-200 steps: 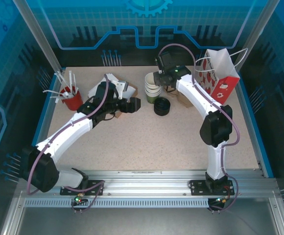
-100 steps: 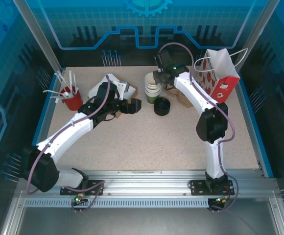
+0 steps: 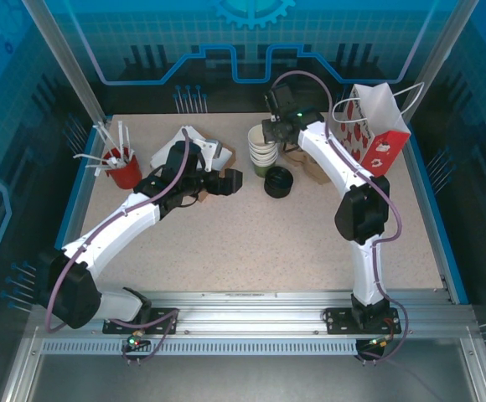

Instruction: Pack the takeout coffee

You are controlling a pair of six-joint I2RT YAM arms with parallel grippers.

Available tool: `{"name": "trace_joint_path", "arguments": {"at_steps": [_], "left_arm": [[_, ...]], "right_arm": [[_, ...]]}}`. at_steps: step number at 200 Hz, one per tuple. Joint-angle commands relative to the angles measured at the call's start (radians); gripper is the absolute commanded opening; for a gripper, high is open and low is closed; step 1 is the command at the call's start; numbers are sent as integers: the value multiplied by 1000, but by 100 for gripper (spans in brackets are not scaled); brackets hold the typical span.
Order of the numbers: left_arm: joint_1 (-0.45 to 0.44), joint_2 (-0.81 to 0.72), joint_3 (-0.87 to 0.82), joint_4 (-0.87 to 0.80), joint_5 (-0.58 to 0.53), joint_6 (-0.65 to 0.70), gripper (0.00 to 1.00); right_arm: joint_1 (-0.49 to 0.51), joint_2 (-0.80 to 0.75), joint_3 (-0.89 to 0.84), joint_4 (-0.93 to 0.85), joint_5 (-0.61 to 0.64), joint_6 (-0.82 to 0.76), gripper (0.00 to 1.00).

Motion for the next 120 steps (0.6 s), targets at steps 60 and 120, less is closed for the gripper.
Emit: {"name": "trace_joint_path", "arguments": {"at_steps": [60,120], "left_arm": [[-9,-27,-30,13,-52,-19,95],[13,-72,-120,82,-102,-87,96]], "right_arm": [[-22,-43,185,-39,-95,53,5],[-31,-193,184,-40,-143,33,5]]}}
